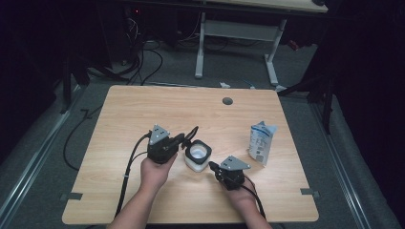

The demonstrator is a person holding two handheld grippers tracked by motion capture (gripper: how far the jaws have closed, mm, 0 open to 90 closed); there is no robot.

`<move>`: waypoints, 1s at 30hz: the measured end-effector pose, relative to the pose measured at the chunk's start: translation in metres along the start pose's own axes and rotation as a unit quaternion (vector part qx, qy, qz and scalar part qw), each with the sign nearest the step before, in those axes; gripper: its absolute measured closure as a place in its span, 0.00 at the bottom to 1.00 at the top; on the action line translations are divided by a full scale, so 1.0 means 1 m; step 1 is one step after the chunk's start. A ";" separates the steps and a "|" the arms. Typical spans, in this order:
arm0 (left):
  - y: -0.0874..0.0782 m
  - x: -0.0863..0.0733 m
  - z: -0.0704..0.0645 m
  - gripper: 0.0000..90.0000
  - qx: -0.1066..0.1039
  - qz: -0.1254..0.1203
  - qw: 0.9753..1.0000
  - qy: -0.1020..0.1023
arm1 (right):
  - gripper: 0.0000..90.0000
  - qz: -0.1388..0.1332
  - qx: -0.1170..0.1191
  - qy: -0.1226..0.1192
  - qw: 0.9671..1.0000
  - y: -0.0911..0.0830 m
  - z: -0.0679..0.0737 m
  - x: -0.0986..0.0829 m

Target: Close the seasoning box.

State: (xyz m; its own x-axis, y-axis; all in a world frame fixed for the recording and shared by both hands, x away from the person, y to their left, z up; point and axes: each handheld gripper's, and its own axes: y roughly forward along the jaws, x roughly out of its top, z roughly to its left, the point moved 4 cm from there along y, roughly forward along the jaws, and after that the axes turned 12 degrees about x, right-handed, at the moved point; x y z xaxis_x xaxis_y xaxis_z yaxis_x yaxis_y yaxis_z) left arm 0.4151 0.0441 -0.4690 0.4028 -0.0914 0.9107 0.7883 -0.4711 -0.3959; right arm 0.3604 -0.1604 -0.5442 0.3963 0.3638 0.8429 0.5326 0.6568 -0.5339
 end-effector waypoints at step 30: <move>-0.012 -0.030 -0.013 0.99 0.000 0.002 0.999 0.041 | 1.00 -0.004 -0.011 -0.004 1.000 -0.004 -0.003 0.000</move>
State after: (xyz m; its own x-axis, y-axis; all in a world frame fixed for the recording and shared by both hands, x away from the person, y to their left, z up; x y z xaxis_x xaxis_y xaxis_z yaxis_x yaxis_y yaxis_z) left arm 0.3876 0.0409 -0.4902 0.3667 -0.1650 0.9156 0.7866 -0.4705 -0.3999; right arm 0.3605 -0.1645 -0.5425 0.3865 0.3640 0.8474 0.5522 0.6446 -0.5287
